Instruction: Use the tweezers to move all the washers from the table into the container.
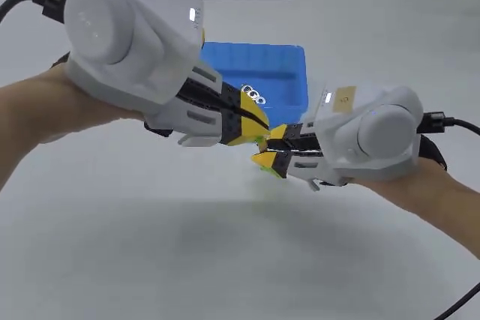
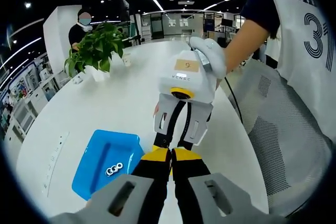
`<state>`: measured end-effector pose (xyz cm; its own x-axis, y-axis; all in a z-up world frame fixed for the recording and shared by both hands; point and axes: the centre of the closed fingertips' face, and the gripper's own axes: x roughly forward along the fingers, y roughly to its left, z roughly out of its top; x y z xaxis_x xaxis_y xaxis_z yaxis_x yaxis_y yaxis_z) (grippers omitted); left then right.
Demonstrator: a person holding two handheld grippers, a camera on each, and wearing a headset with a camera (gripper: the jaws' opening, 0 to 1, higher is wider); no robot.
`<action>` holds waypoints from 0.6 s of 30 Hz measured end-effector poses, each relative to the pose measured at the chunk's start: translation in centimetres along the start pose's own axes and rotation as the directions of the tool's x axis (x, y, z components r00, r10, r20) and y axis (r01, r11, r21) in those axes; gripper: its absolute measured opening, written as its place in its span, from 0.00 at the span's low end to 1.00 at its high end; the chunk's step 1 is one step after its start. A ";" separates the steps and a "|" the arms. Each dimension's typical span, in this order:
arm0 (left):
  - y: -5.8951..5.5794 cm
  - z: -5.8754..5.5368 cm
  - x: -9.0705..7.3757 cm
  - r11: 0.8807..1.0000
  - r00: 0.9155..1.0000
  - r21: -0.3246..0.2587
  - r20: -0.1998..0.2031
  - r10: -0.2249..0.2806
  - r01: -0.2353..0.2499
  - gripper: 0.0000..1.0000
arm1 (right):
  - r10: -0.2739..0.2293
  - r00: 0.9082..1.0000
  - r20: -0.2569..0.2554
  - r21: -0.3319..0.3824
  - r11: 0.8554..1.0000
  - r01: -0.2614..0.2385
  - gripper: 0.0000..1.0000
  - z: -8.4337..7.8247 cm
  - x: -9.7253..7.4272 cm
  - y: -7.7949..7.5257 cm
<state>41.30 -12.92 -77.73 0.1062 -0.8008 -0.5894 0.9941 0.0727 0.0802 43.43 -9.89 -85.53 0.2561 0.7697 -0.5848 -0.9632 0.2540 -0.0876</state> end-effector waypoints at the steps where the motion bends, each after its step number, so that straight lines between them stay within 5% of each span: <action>1: 0.0 0.0 0.0 1.000 1.000 0.000 0.000 -0.001 0.001 0.05 | 0.001 1.000 0.000 0.003 1.000 -0.001 0.12 0.0 0.0 0.0; 12: -0.3 0.4 -0.4 1.000 1.000 0.018 -0.016 -0.004 0.004 0.05 | 0.019 1.000 -0.004 -0.008 1.000 -0.019 0.11 0.4 -0.2 0.5; 18: 0.1 0.8 -1.6 0.999 1.000 0.034 -0.004 0.008 -0.008 0.05 | 0.016 0.999 0.028 -0.015 1.000 -0.016 0.11 2.1 -0.8 0.5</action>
<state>41.18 -12.10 -76.16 0.1145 -0.7978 -0.5920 0.9919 0.0588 0.1126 42.89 -9.19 -83.42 0.2424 0.7900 -0.5631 -0.9683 0.2326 -0.0905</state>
